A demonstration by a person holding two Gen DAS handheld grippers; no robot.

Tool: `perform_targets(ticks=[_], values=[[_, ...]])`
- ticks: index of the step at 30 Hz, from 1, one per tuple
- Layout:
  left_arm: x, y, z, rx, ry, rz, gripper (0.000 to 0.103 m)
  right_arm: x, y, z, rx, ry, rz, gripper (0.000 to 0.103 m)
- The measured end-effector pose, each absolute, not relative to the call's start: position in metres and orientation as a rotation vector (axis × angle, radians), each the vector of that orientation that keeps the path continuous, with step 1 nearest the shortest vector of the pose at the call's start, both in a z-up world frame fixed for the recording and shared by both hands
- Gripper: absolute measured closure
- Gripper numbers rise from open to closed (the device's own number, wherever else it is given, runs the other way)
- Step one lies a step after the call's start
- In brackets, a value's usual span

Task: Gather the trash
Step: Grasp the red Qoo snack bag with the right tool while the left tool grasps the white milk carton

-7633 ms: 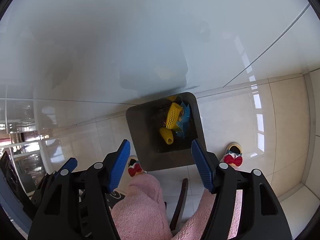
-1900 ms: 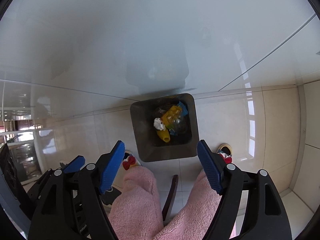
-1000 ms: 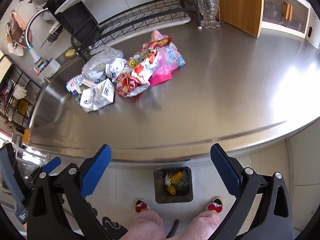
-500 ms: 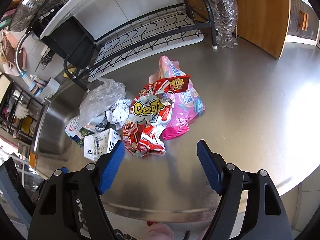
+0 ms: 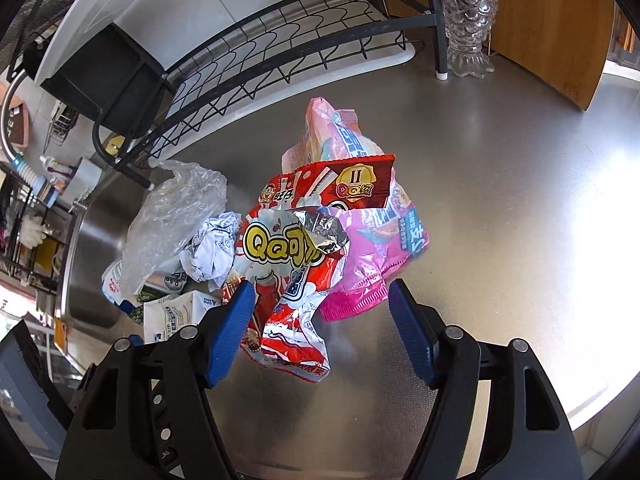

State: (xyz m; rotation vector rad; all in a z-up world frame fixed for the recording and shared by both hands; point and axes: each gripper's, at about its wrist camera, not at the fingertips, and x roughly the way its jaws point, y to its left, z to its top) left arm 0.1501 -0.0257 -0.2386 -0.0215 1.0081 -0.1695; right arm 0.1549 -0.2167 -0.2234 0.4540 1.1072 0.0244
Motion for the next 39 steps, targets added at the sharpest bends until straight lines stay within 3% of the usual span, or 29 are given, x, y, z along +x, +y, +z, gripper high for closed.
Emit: perform_targets(ticks=[4, 5, 7, 9, 13, 39], values=[[0.154, -0.025, -0.243, -0.027, 1.013, -0.169, 0.022, 0.159, -0.215, -0.23, 0.453, 1.131, 0.03, 0.047], [0.154, -0.025, -0.243, -0.022, 1.009, -0.169, 0.022, 0.159, -0.215, -0.232, 0.454, 1.137, 0.029, 0.049], [0.153, -0.026, -0.242, -0.017, 1.007, -0.175, 0.022, 0.16, -0.214, -0.237, 0.454, 1.151, 0.027, 0.065], [0.152, -0.025, -0.242, -0.019, 1.008, -0.18, 0.023, 0.16, -0.213, -0.238, 0.451, 1.151, 0.026, 0.069], [0.147, -0.024, -0.241, -0.019, 1.005, -0.187, 0.024, 0.156, -0.21, -0.234, 0.413, 1.138, 0.021, 0.086], [0.026, -0.003, -0.186, 0.003, 0.925, -0.189, 0.025, 0.051, -0.209, -0.176, 0.37, 1.008, 0.05, 0.089]])
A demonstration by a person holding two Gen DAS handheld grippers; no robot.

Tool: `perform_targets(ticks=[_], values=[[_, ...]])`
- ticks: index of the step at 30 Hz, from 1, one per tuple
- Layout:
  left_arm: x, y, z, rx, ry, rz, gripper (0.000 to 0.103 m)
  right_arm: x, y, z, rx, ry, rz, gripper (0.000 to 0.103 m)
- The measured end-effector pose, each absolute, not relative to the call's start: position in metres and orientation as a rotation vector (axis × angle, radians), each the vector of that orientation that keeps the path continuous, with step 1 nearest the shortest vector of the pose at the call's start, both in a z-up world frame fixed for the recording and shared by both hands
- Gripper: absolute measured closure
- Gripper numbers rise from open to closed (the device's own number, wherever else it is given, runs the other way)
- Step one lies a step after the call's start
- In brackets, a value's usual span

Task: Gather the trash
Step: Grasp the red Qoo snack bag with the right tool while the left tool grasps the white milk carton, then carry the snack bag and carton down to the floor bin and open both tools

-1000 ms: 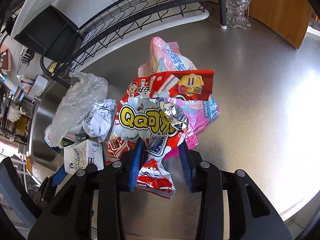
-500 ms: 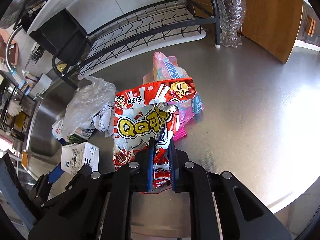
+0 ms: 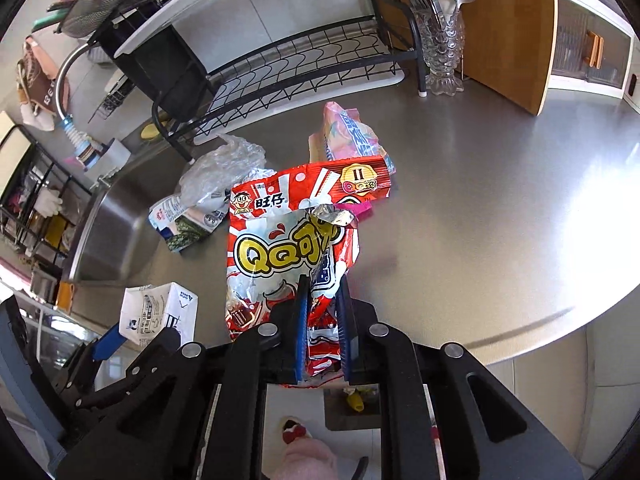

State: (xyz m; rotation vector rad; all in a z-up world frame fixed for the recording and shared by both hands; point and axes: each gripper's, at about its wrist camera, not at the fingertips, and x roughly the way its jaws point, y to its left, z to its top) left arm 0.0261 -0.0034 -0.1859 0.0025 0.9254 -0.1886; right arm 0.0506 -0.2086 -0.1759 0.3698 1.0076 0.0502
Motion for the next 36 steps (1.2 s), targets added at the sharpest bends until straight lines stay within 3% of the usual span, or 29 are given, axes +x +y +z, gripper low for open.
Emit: perform_targets(ticks=[15, 36], values=[[-0.064, 0.012, -0.214, 0.04, 1.003, -0.213, 0.025, -0.048, -0.2, -0.202, 0.365, 1.079, 0.062, 0.089], [-0.08, 0.011, -0.4, 0.062, 1.288, -0.28, 0.025, -0.075, -0.167, -0.403, 0.365, 1.452, -0.002, 0.089]])
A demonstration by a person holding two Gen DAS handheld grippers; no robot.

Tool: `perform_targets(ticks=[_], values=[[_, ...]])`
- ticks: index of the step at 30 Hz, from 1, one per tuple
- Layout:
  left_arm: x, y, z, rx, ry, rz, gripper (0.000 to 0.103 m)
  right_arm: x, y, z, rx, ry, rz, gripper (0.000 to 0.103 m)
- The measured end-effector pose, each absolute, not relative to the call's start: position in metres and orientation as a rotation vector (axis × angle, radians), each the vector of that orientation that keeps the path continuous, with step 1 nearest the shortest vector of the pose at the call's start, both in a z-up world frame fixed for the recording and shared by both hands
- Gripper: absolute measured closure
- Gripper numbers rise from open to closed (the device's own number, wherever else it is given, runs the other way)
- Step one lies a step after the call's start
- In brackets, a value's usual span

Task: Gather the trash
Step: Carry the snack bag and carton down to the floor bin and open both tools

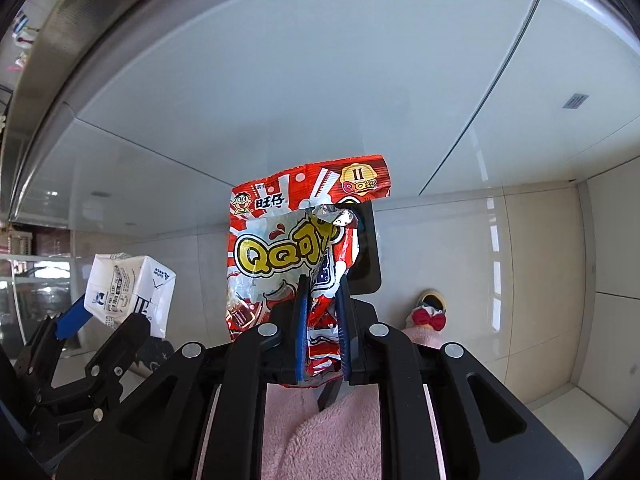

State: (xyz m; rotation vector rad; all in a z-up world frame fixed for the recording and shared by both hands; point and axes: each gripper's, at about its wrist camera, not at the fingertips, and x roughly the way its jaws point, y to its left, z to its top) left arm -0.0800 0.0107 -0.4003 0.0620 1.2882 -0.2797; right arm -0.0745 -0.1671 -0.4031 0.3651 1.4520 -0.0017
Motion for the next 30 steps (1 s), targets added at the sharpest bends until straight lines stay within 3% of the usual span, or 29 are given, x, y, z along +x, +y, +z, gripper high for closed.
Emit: perform_targets(ticks=[12, 20, 30], values=[[-0.058, 0.001, -0.487, 0.058, 1.411, -0.305, 0.025, -0.034, -0.153, -0.492, 0.317, 1.558, -0.033, 0.089], [-0.048, -0.013, -0.501, 0.087, 1.433, -0.313, 0.025, -0.019, -0.16, -0.526, 0.364, 1.624, -0.049, 0.089], [-0.04, -0.015, -0.5, 0.084, 1.458, -0.312, 0.024, -0.01, -0.158, -0.528, 0.407, 1.626, -0.024, 0.085]])
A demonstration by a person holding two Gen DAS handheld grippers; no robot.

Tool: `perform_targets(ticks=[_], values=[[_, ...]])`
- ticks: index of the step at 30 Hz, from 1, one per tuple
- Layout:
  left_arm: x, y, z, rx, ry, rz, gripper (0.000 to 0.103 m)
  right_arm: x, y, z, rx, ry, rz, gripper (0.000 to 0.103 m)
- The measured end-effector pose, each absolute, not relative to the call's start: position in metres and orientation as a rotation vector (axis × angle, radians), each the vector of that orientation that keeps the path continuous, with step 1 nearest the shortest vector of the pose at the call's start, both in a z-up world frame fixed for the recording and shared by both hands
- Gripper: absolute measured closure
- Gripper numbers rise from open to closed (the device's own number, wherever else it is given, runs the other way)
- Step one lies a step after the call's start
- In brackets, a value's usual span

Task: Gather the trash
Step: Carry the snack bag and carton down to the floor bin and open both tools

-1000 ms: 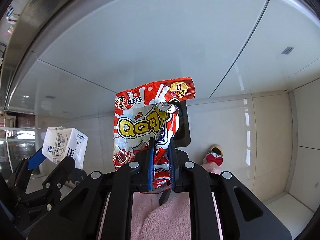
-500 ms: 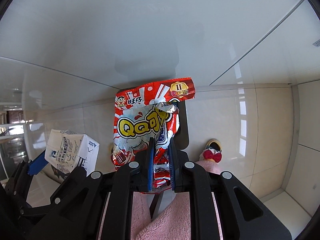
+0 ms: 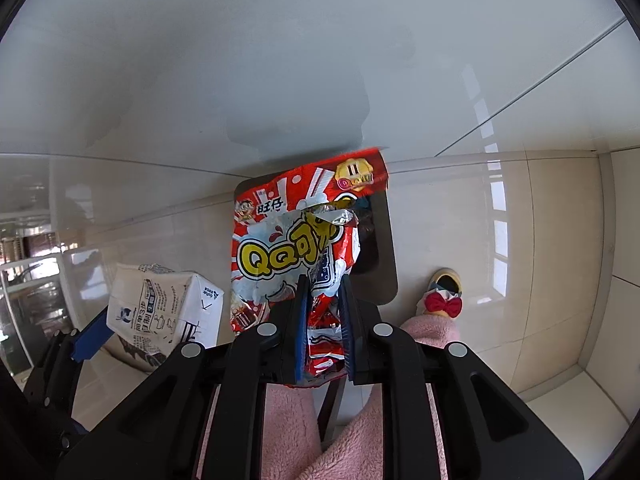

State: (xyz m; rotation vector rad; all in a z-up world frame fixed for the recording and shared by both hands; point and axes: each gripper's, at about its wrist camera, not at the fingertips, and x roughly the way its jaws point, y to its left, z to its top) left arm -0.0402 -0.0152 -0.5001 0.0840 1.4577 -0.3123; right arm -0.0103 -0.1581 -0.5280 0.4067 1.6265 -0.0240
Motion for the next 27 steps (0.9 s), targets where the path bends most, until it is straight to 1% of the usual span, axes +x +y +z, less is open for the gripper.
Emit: perform_targets(ticks=[2, 3, 4, 6, 9, 10, 11, 13, 16, 22, 25, 27], values=[[-0.041, -0.016, -0.499, 0.085, 1.462, -0.315, 0.024, -0.011, -0.158, -0.523, 0.421, 1.627, -0.024, 0.085], [-0.041, -0.016, -0.498, 0.085, 1.465, -0.318, 0.024, -0.01, -0.159, -0.521, 0.419, 1.622, -0.029, 0.083], [-0.04, -0.017, -0.499, 0.086, 1.469, -0.32, 0.024, -0.011, -0.159, -0.522, 0.422, 1.615, -0.031, 0.067], [-0.04, -0.017, -0.496, 0.086, 1.471, -0.318, 0.022, -0.012, -0.161, -0.521, 0.441, 1.602, -0.038, 0.042], [-0.039, -0.016, -0.493, 0.086, 1.463, -0.313, 0.011, -0.013, -0.163, -0.518, 0.443, 1.587, -0.046, 0.043], [-0.04, -0.016, -0.492, 0.086, 1.456, -0.311, 0.008, -0.013, -0.164, -0.517, 0.446, 1.585, -0.049, 0.042], [-0.04, -0.018, -0.491, 0.088, 1.454, -0.309, 0.008, -0.014, -0.165, -0.515, 0.446, 1.583, -0.051, 0.04], [-0.039, -0.019, -0.488, 0.085, 1.46, -0.307, 0.008, -0.016, -0.166, -0.511, 0.438, 1.574, -0.057, 0.031], [-0.036, -0.02, -0.48, 0.089, 1.453, -0.305, 0.008, -0.02, -0.17, -0.502, 0.42, 1.558, -0.063, 0.024], [-0.036, -0.015, -0.457, 0.087, 1.415, -0.296, 0.008, -0.026, -0.18, -0.476, 0.424, 1.538, -0.081, 0.016], [-0.034, -0.011, -0.438, 0.078, 1.379, -0.293, 0.008, -0.029, -0.185, -0.455, 0.425, 1.516, -0.082, 0.011], [-0.035, -0.009, -0.419, 0.079, 1.348, -0.292, 0.008, -0.03, -0.189, -0.44, 0.431, 1.49, -0.074, 0.011]])
